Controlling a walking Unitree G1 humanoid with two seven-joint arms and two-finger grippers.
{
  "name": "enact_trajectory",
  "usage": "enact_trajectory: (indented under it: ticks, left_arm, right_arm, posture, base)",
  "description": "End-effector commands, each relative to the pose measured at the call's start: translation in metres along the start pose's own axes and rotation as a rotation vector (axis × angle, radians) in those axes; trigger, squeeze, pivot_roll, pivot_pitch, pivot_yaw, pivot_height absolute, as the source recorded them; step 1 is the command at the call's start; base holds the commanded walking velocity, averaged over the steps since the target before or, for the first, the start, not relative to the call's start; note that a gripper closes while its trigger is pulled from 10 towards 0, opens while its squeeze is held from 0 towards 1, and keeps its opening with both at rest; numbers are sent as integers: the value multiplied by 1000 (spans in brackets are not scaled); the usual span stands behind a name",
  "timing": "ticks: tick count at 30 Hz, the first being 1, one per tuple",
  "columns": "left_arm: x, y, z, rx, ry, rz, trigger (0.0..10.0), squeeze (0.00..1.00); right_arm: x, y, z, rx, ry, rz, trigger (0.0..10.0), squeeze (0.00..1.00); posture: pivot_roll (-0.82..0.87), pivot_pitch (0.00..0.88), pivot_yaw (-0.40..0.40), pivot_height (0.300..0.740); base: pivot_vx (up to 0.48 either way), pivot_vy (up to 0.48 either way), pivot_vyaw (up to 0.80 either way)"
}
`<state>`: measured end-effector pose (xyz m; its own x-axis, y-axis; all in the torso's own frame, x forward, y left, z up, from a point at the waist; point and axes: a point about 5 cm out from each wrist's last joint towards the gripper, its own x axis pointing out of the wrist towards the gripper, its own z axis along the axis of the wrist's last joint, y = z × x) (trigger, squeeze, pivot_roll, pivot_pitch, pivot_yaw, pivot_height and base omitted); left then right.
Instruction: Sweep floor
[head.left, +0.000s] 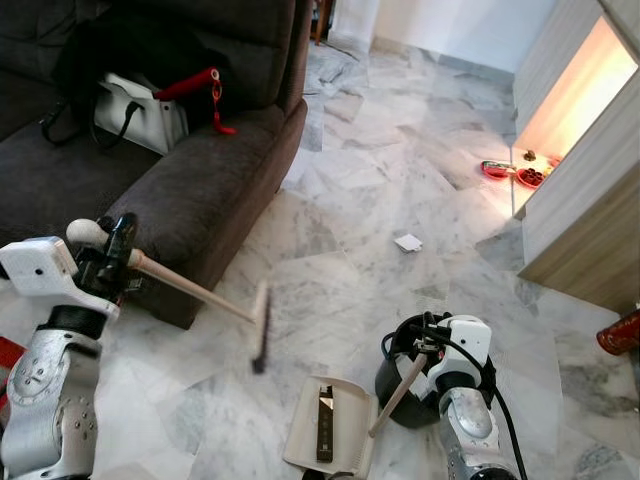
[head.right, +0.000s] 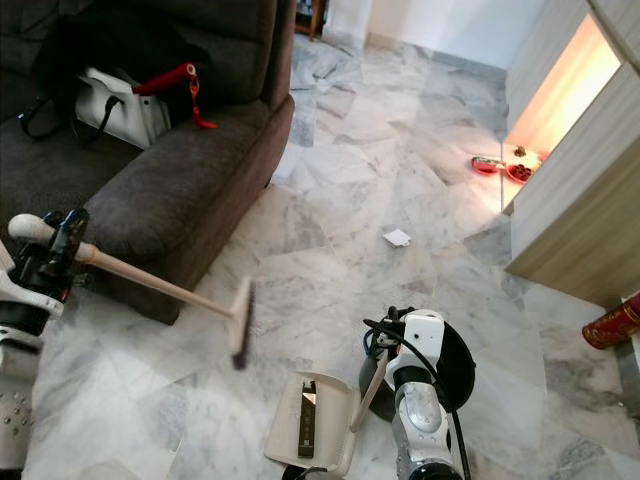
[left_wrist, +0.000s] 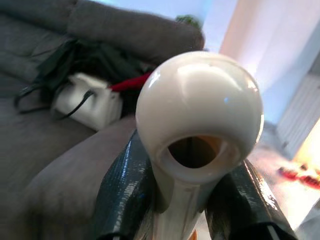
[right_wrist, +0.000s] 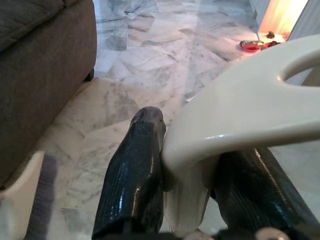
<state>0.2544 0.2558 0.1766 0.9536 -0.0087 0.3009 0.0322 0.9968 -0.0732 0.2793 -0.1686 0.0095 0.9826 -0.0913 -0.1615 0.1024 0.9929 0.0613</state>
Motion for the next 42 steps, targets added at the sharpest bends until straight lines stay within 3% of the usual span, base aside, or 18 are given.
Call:
enact_trajectory:
  ticks: [1,8,13,18,23,33,38,42]
  left_arm:
    - [-1,-10,-3,-10,21,-33,10000,0]
    - [-16,-18,-37,56,133,-16,10000,0]
    - [-15,-22,-40,67,143,-28,10000,0]
    - [-15,-32,-41,150,142,-85,10000,0]
    - [-14,-35,-39,181,134,-104,10000,0]
    - [-14,-35,-39,204,133,-112,10000,0]
    - [-29,-33,-57,176,174,-25,10000,0]
    - [-34,-36,-64,173,194,-21,10000,0]
  right_arm:
    - [-7,-1,-16,18,92,-13,10000,0]
    - [1,-8,-9,130,88,-75,10000,0]
    - [2,-12,-6,131,80,-83,10000,0]
    - [4,-23,-3,211,71,-150,10000,0]
    - [5,-32,-3,274,79,-189,10000,0]
    - [5,-30,-4,303,83,-174,10000,0]
    - [6,-28,4,279,16,-110,10000,0]
    - [10,-25,14,312,-35,-46,10000,0]
  posture:
    - [128,104,-153,740]
    - [130,67,-141,740]
    - [135,60,-139,740]
    - [134,65,-139,740]
    - [135,75,-136,740]
    - [141,78,-133,740]
    - [143,74,-133,740]
    - [133,70,-132,740]
  base:
    - [0,0,0]
    - [0,0,0]
    - [0,0,0]
    - [0,0,0]
    - [0,0,0]
    - [0,0,0]
    - [0,0,0]
    - [0,0,0]
